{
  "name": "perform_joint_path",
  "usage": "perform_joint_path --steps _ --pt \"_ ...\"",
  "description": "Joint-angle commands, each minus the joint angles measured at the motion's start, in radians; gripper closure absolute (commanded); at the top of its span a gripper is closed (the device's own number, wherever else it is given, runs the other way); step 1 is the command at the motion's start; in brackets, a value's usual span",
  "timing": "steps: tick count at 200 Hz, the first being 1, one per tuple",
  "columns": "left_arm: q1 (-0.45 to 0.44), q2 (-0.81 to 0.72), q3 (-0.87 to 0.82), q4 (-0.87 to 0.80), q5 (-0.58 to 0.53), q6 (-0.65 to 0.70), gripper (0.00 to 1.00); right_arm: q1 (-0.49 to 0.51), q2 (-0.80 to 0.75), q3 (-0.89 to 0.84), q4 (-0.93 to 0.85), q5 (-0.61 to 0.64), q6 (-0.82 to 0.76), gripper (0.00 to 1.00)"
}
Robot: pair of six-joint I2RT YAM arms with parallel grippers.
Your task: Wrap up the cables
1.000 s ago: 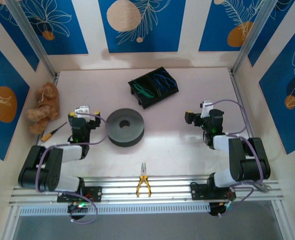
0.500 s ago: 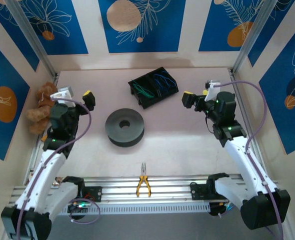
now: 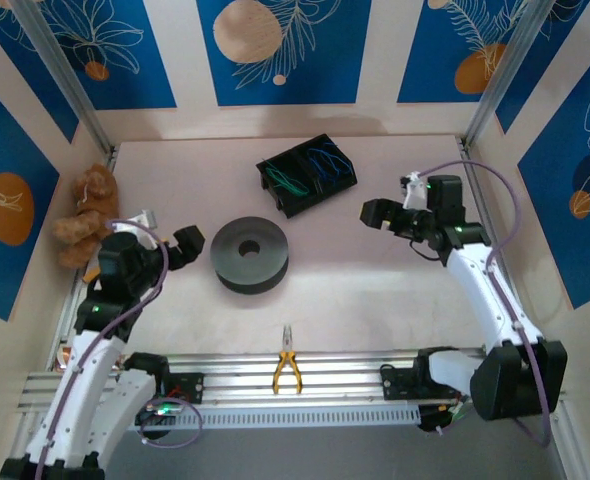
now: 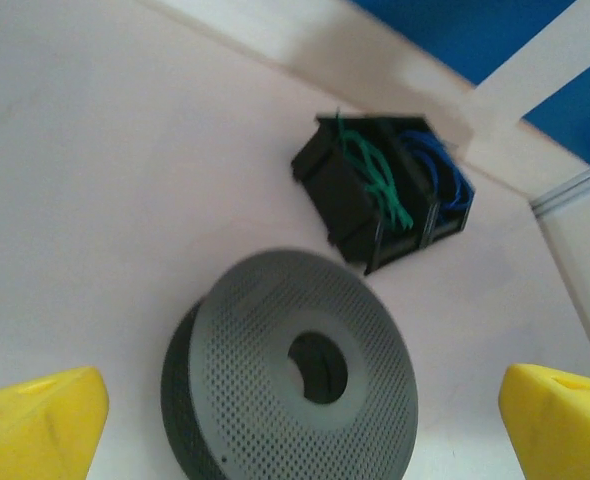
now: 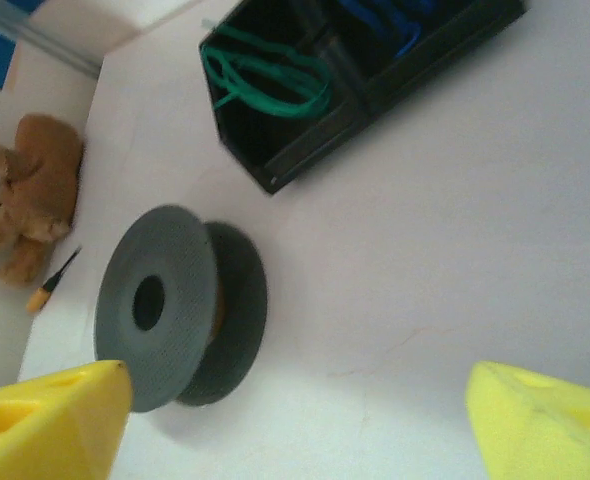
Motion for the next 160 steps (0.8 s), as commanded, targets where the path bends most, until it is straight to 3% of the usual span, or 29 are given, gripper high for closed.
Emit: perform_joint_path --steps 1,25,51,112,160 --pt "-0.002 0.098 -0.015 0.030 0.108 -0.065 0.00 0.109 0.125 0.124 -0.077 0.026 -0.054 0.24" --pt "-0.002 0.231 -0.014 0.094 0.169 -0.085 0.00 0.253 0.295 0.290 -0.168 0.170 -0.123 0.35" --pt "-0.003 0.346 -0.001 0.148 0.202 -0.085 0.00 0.332 0.497 0.485 -0.228 0.239 -0.166 0.49" --pt "0.002 0.554 0.063 0.166 0.307 -0.070 0.00 0.378 0.959 1.045 -0.396 0.346 -0.281 0.61" --pt "0.006 0.635 0.097 0.166 0.341 -0.049 0.00 0.400 1.189 1.367 -0.502 0.423 -0.352 0.61"
